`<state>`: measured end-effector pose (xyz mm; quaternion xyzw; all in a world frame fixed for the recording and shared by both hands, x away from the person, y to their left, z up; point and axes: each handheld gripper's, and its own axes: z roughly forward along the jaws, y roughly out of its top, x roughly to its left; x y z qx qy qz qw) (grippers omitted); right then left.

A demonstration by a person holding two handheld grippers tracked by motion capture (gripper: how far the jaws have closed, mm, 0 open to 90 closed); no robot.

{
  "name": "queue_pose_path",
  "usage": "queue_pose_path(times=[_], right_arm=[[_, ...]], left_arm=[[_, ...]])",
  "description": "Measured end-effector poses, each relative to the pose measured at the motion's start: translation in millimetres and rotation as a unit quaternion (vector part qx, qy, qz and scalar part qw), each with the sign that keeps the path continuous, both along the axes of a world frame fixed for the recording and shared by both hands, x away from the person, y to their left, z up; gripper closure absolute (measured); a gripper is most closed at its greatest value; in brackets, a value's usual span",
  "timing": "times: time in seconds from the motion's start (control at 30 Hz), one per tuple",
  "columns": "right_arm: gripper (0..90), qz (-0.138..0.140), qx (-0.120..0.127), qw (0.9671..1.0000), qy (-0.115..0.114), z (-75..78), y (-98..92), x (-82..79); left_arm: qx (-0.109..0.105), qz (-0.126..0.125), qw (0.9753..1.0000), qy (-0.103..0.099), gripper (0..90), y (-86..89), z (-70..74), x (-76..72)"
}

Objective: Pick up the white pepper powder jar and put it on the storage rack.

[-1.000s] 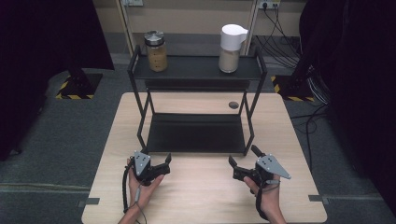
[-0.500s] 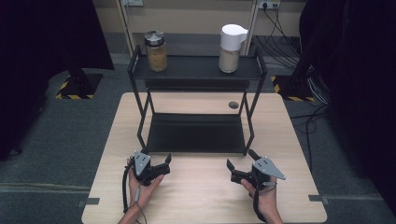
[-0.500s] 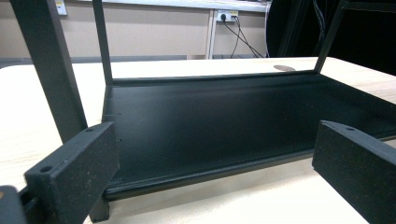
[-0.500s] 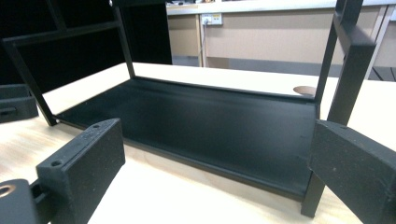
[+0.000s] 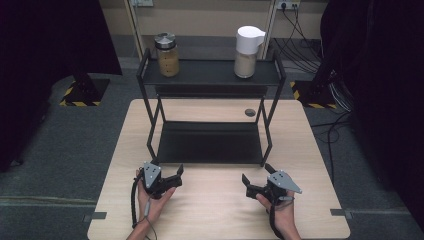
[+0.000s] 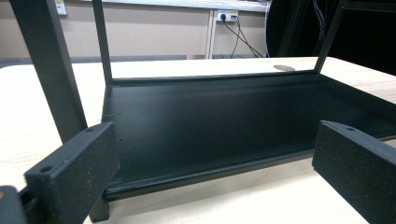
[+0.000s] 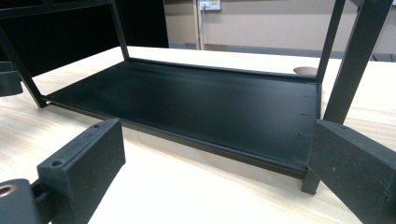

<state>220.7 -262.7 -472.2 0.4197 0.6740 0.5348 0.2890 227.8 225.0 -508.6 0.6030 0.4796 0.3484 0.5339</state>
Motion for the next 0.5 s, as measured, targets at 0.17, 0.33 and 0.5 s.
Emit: queue_pose_path(times=[0.17, 0.33, 0.5], right_arm=[[4.5, -0.001, 0.001, 1.0000, 0.004, -2.0, -0.6, 0.4], [4.5, -0.002, 0.001, 1.0000, 0.007, -2.7, -0.8, 0.1], [4.6, -0.002, 0.001, 1.0000, 0.009, -4.0, -0.9, 0.5]], left_arm=[[0.000, 0.000, 1.0000, 0.000, 0.0, -0.1, 0.1, 0.0], [0.000, 0.000, 1.0000, 0.000, 0.0, -0.1, 0.1, 0.1], [0.000, 0.000, 1.0000, 0.000, 0.0, 0.0, 0.1, 0.1]])
